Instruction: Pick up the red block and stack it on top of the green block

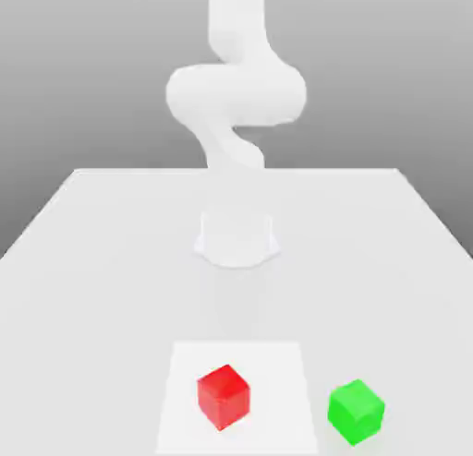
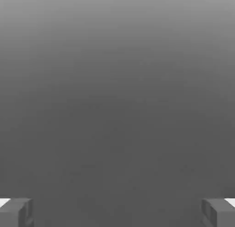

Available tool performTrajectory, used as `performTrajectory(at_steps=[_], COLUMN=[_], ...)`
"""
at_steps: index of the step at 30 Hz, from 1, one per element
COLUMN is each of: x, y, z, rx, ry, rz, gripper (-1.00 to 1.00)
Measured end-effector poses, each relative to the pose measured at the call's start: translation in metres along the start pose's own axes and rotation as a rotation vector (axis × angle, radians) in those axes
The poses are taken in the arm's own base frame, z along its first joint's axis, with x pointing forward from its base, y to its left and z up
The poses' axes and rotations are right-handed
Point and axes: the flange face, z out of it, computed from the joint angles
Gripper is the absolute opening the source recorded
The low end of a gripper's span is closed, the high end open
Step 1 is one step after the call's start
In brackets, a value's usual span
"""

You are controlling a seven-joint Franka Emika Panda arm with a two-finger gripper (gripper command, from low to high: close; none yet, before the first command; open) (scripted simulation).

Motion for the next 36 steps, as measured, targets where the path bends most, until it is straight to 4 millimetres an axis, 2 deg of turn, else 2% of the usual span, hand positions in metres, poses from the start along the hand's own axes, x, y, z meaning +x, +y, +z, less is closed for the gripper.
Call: performTrajectory(at_steps=[5, 10, 14, 18, 22, 27, 28, 34, 36], x=[-0.014, -0.047, -0.083, -0.125, -0.169, -0.201, -0.206, -0.21, -0.204], y=[0.021, 0.054, 0.09, 0.133, 0.181, 0.213, 0.218, 0.221, 0.216], z=[0.112, 0.209, 0.276, 0.33, 0.371, 0.415, 0.423, 0.426, 0.419], rx=[-0.078, -0.15, -0.208, -0.265, -0.321, -0.333, -0.333, -0.333, -0.333], ry=[-0.148, -0.291, -0.403, -0.516, -0.624, -0.648, -0.649, -0.651, -0.65], rz=[-0.123, -0.244, -0.341, -0.44, -0.537, -0.56, -0.56, -0.559, -0.56], gripper=[0.0, 0.0, 0.0, 0.0, 0.0, 0.0, -1.0, -1.0, -1.0])
